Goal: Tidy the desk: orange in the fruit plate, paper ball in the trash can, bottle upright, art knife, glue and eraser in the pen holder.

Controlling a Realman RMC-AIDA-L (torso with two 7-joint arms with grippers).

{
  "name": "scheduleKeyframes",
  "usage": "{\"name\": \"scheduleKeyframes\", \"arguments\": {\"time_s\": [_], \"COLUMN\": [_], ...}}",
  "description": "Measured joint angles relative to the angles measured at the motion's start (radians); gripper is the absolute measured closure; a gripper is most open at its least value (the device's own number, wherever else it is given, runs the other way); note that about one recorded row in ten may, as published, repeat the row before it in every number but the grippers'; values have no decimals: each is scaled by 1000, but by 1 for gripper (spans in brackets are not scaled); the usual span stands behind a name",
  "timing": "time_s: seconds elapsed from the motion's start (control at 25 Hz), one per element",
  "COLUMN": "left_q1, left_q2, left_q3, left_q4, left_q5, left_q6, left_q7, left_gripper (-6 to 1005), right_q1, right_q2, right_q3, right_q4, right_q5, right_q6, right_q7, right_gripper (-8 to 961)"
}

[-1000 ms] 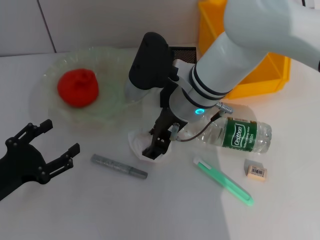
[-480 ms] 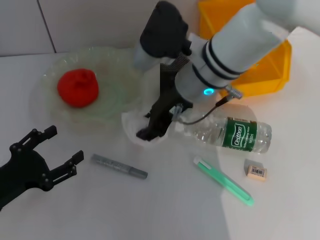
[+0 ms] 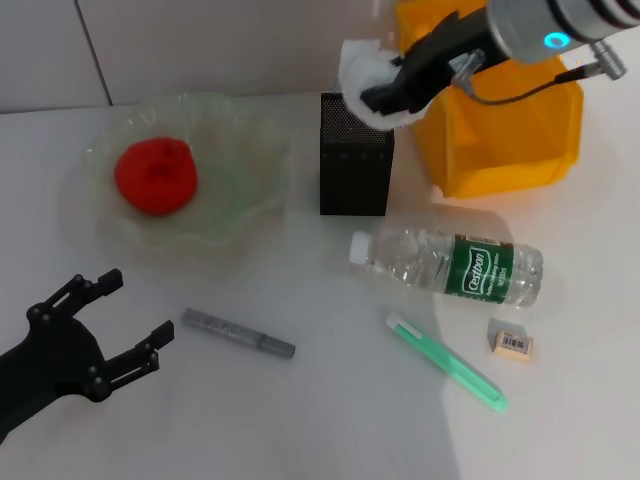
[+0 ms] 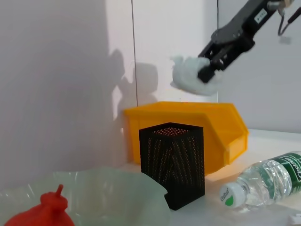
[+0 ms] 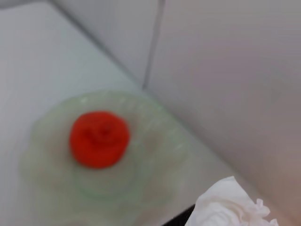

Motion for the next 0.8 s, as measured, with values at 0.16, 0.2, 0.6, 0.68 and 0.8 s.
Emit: {"name": "scheduleKeyframes", "arguments": {"time_s": [0.16,0.2,0.6,0.68,0.8], "left_q1": [1,1,-8,-8,-8], "left_q2": [0,0,0,0,0], "left_q3": [0,0,0,1,1], "left_q4": [0,0,-3,-3,-3], "left_q5": [0,0,0,0,0], "left_q6": [0,0,-2,-1,0], "left_q7": [-2,-2,-5,-5,-5], "left_gripper": [127,127,127,127,127], "right_q1": [-55,-55,-135,-144,-147], "right_q2": [0,0,1,1,0], "right_q3": [112,112,192,203,206], "right_q4": [-58,-58,-6,19,45], "right_q5": [-16,-16,-108,-109,-108], "right_q6": [50,50,219,243,257], "right_q7": [-1,-1,5,3,-1], "right_gripper": [532,533,534,534,536]}}
